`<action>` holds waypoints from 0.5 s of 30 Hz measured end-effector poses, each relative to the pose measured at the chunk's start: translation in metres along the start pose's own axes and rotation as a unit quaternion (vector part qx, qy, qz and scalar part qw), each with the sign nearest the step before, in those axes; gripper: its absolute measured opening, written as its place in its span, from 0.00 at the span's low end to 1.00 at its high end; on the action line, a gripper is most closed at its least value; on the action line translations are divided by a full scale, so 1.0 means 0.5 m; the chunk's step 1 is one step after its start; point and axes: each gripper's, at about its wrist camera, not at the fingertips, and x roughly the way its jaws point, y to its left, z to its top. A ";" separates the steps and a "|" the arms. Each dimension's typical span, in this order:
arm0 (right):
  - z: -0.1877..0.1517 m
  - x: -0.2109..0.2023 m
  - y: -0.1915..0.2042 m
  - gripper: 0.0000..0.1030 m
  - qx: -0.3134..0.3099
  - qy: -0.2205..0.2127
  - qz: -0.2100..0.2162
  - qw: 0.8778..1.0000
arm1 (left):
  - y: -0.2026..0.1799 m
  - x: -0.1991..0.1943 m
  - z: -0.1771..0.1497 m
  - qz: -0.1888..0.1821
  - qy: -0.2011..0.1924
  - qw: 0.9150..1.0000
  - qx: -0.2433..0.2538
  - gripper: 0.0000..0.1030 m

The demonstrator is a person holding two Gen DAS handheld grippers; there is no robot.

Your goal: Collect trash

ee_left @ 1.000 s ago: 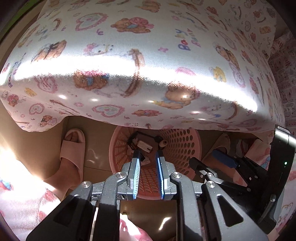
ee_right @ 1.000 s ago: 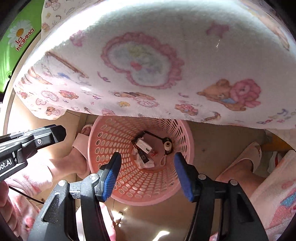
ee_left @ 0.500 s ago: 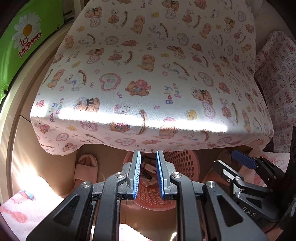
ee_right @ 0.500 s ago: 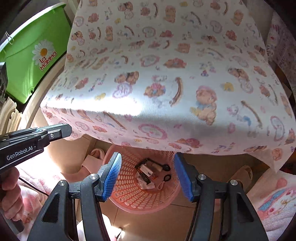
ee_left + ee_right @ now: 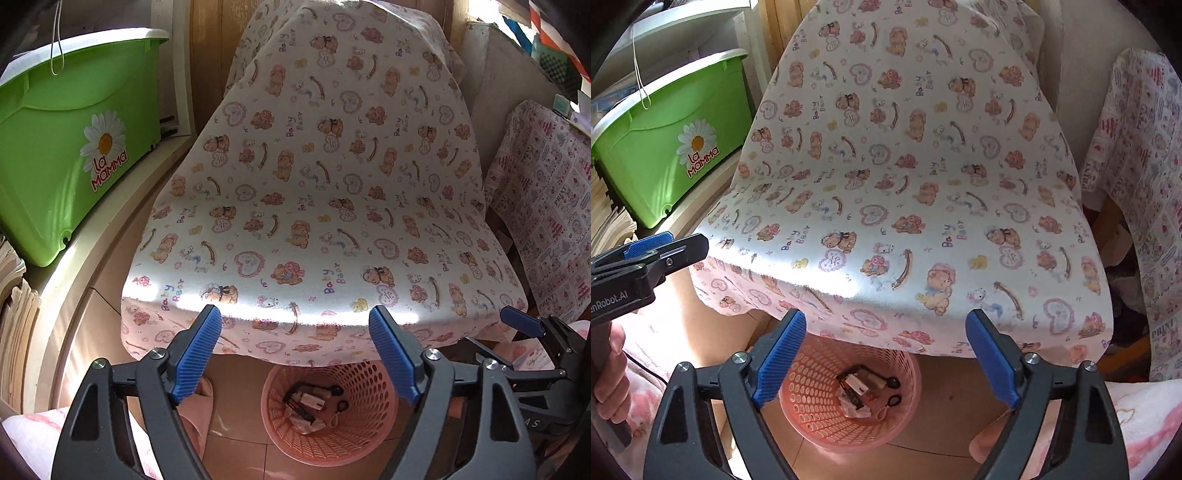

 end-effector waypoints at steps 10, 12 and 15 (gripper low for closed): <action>0.005 -0.017 0.022 0.89 -0.038 -0.011 -0.005 0.999 | 0.003 -0.023 0.000 -0.002 -0.031 0.999 -0.010 0.99; 0.005 -0.020 0.023 0.89 -0.035 -0.014 -0.004 0.999 | 0.000 -0.026 0.000 0.010 -0.037 0.999 -0.003 0.99; 0.006 -0.023 0.023 0.90 -0.032 -0.014 -0.005 0.999 | -0.003 -0.025 0.000 0.012 -0.036 0.999 0.003 0.99</action>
